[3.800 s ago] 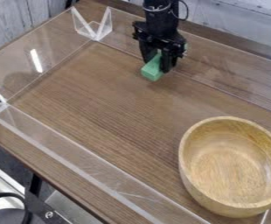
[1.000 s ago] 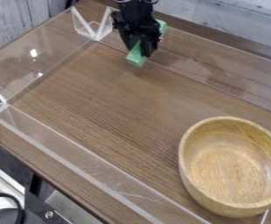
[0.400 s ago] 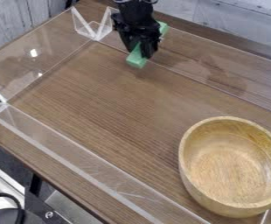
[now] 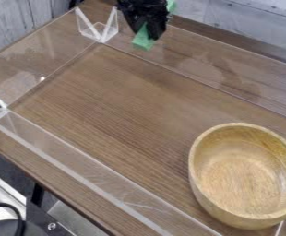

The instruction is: Put the green block in the brown bowl

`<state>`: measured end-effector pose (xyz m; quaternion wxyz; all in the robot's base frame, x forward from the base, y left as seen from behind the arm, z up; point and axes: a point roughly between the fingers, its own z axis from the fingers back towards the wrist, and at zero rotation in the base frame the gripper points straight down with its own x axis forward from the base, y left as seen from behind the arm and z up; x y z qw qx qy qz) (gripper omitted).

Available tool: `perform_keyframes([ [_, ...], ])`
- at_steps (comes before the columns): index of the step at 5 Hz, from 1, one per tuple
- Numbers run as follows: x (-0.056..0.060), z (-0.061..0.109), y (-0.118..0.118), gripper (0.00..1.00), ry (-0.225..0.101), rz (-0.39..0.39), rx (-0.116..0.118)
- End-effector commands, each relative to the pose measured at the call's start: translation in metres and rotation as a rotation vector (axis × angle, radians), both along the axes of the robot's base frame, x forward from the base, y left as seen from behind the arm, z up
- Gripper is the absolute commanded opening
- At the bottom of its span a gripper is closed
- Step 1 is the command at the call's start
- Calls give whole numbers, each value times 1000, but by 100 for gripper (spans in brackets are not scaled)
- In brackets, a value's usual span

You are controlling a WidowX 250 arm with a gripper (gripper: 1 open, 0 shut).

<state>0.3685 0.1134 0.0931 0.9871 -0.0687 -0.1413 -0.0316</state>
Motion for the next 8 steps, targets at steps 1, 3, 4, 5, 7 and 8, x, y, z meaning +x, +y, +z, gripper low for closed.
perform_keyframes([
  [1, 7, 18, 13, 0, -80, 11, 53],
  [3, 5, -9, 15, 0, -56, 2, 64],
  [4, 6, -11, 11, 0, -63, -13, 61],
  [5, 6, -2, 6, 0, -83, -32, 56],
  [7, 8, 20, -2, 0, -128, -63, 55],
  [8, 9, 24, -3, 0, -144, -73, 56],
])
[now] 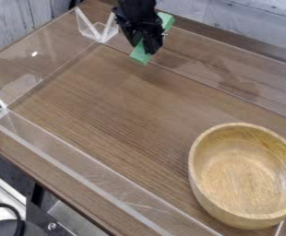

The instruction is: Put the green block in the brown bowl

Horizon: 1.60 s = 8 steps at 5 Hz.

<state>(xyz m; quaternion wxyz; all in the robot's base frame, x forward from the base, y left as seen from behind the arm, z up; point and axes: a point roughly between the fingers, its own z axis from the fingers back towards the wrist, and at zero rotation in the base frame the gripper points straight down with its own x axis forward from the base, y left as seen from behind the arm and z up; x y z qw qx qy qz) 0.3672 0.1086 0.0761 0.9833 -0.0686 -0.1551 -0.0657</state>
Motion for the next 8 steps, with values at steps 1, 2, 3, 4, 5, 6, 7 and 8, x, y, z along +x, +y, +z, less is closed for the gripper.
perform_keyframes([
  [1, 9, 44, 1, 0, -126, -15, 45],
  [2, 8, 37, 3, 0, -122, -8, 53],
  [3, 7, 28, 5, 0, -117, -2, 61],
  [4, 7, 22, 6, 0, -114, -1, 67],
  [5, 7, 17, 6, 0, -114, -1, 71],
  [6, 7, 14, 7, 0, -118, -4, 74],
  [7, 7, 11, 7, 0, -123, -9, 76],
  [8, 7, 8, 6, 0, -130, -14, 78],
])
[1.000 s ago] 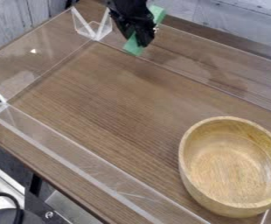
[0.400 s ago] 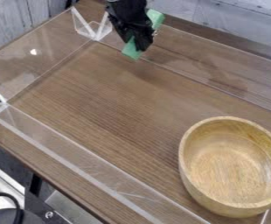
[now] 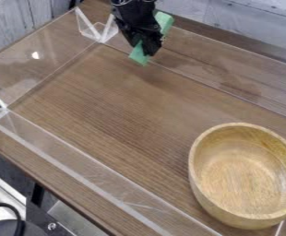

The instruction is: Put the green block in the brown bowl

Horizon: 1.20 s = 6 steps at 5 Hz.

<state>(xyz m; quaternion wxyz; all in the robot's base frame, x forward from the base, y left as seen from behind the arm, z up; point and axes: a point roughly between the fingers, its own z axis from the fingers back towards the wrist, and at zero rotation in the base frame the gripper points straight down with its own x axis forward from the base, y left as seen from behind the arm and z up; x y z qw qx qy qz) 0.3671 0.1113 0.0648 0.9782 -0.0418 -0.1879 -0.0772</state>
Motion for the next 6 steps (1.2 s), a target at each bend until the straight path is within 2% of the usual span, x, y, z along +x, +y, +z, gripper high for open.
perform_keyframes([
  [1, 0, 27, -1, 0, -60, -3, 16],
  [4, -19, 56, -16, 0, -75, -7, -7],
  [6, -40, 87, -50, 0, -100, -60, -34],
])
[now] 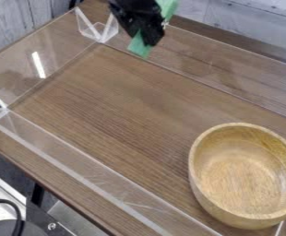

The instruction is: Put the green block in the brown bowl

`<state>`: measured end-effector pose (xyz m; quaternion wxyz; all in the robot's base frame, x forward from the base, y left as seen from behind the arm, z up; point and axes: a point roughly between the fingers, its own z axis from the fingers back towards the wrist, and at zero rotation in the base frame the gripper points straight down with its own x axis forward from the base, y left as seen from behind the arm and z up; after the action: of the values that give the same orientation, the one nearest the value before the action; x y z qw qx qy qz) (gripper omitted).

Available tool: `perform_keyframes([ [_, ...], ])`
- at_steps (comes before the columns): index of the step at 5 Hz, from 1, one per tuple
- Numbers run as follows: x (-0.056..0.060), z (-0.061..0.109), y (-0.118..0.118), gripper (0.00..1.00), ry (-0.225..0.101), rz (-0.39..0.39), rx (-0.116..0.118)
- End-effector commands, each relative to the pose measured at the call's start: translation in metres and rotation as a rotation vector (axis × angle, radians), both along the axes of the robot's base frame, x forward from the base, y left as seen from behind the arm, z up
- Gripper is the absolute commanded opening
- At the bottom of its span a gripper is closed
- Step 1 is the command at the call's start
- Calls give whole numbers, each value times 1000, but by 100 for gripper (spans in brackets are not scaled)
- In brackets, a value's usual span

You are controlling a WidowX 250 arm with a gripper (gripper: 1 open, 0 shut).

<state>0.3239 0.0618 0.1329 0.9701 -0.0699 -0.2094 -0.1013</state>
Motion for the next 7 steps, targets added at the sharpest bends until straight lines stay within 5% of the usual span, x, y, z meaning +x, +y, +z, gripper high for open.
perform_keyframes([
  [1, -8, 26, -20, 0, -56, -41, 2],
  [3, -20, 19, -96, 0, -35, -189, -5],
  [5, -47, -22, -181, 0, 53, -338, -10],
  [7, -65, -59, -216, 0, 114, -405, -8],
])
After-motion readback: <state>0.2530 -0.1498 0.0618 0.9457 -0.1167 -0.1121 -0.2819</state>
